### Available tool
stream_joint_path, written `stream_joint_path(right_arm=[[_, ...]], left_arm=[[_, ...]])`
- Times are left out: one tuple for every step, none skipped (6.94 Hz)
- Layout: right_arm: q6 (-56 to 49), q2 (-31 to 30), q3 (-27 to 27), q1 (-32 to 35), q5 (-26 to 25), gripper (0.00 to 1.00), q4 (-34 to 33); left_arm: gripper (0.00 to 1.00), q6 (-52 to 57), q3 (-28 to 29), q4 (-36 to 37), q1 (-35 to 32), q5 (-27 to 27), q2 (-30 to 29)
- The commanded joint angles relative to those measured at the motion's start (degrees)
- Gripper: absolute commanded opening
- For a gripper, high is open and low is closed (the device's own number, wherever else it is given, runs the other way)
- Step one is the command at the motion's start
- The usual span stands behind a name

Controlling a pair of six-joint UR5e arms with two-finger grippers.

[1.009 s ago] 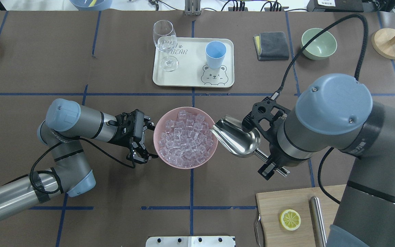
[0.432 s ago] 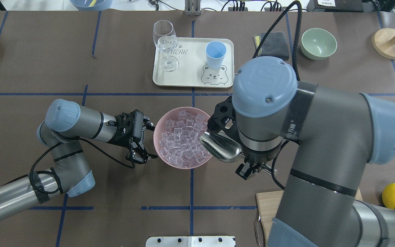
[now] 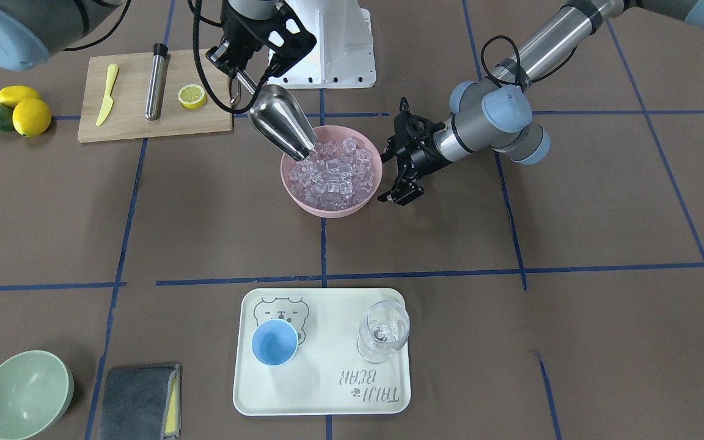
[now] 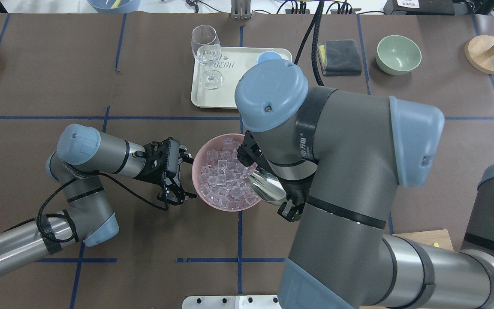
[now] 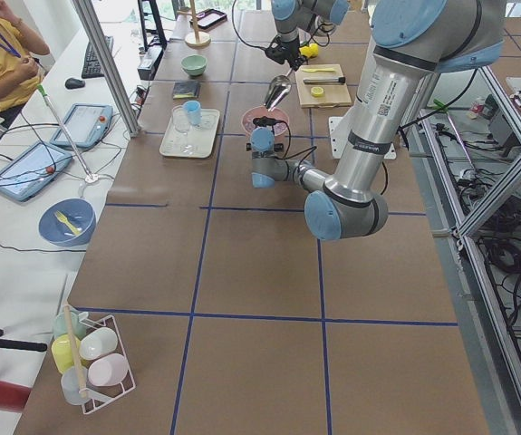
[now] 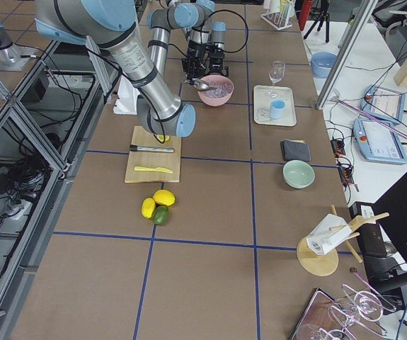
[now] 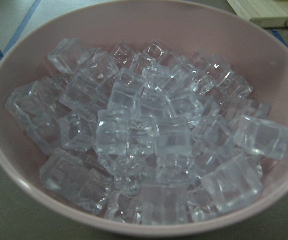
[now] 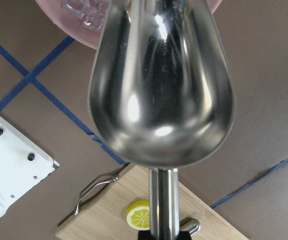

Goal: Put ice in cup with scoop
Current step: 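Carry the scoop toward the pink bowl held by the left gripper, then push the scoop into the ice cubes and scoop some up with the right gripper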

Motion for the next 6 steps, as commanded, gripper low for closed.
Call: stream_joint_path(right_arm=[[-0.6, 3.8, -5.2, -2.0, -2.0, 0.0, -3.3], [-0.6, 4.4, -6.6, -2.9, -2.3, 0.0, -4.6], [-1.6, 5.7, -8.2, -2.9, -2.8, 0.0, -6.4], [-2.7, 7.4, -11.6, -2.9, -2.9, 0.0, -6.8], [-3.3, 8.8, -14.6, -3.0, -3.4, 0.0, -6.8], [-4.2, 8.9, -15.2, -3.0, -3.5, 0.0, -6.7]], left_arm=[[1.0, 0.0, 0.0, 0.0, 0.1, 0.0, 0.0], [1.0, 0.0, 0.0, 0.0, 0.1, 0.0, 0.0], [1.0, 0.0, 0.0, 0.0, 0.1, 0.0, 0.0], [1.0, 0.0, 0.0, 0.0, 0.1, 0.0, 0.0], [1.0, 0.0, 0.0, 0.0, 0.1, 0.0, 0.0], [1.0, 0.0, 0.0, 0.0, 0.1, 0.0, -0.1]])
